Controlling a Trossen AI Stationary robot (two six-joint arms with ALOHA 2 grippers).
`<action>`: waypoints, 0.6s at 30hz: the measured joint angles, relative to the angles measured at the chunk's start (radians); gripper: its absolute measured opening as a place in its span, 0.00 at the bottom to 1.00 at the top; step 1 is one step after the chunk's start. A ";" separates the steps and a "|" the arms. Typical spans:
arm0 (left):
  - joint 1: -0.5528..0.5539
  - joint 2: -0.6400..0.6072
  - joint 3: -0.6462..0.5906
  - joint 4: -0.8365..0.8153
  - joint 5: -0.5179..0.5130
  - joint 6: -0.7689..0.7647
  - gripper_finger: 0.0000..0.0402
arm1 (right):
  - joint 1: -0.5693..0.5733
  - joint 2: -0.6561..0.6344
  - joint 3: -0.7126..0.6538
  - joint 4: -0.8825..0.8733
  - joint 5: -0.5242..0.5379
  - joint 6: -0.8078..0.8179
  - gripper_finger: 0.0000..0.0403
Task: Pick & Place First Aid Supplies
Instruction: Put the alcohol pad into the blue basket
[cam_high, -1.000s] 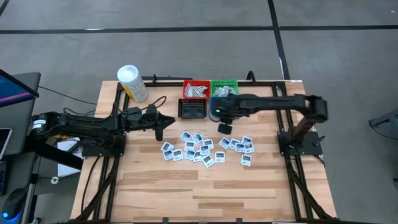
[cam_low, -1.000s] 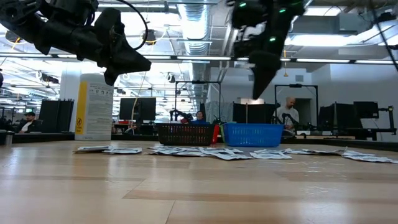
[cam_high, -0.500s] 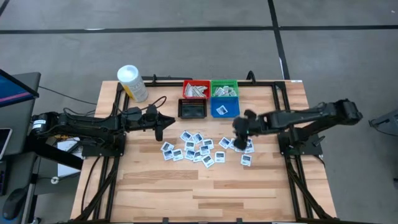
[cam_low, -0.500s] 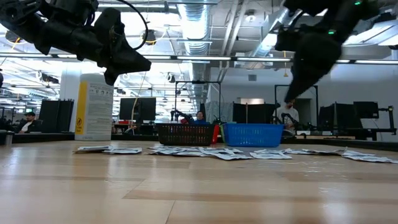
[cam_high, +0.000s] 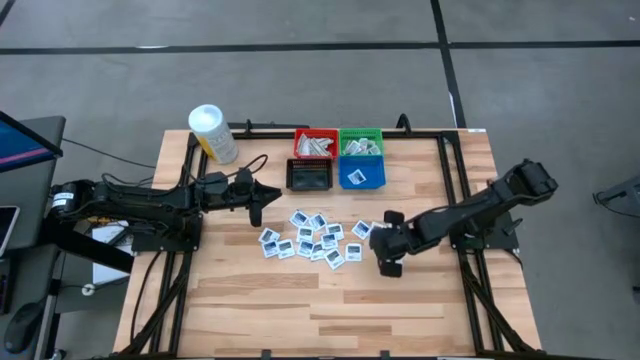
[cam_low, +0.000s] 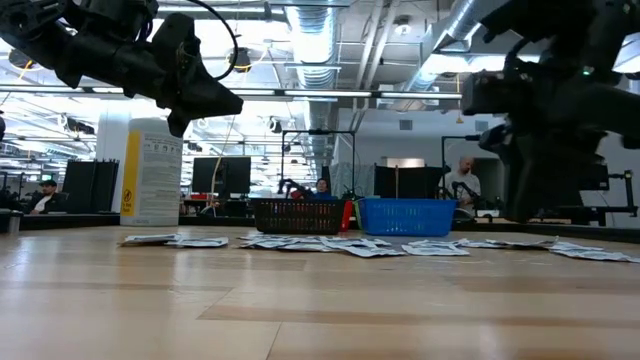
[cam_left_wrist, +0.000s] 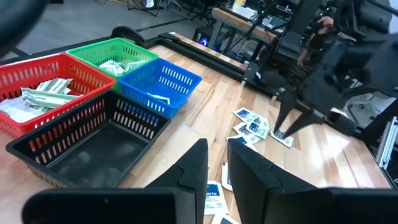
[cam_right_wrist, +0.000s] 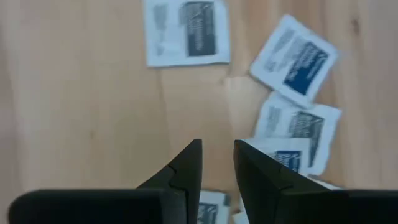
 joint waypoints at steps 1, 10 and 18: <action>0.000 0.000 0.000 0.000 0.000 0.000 0.16 | 0.010 0.010 0.005 -0.007 -0.006 0.000 0.21; 0.000 0.000 0.000 0.000 -0.002 0.000 0.16 | 0.034 0.032 0.018 -0.089 0.003 0.003 0.21; 0.000 0.000 0.000 0.000 -0.002 0.000 0.16 | 0.021 0.032 0.009 -0.107 0.026 0.000 0.21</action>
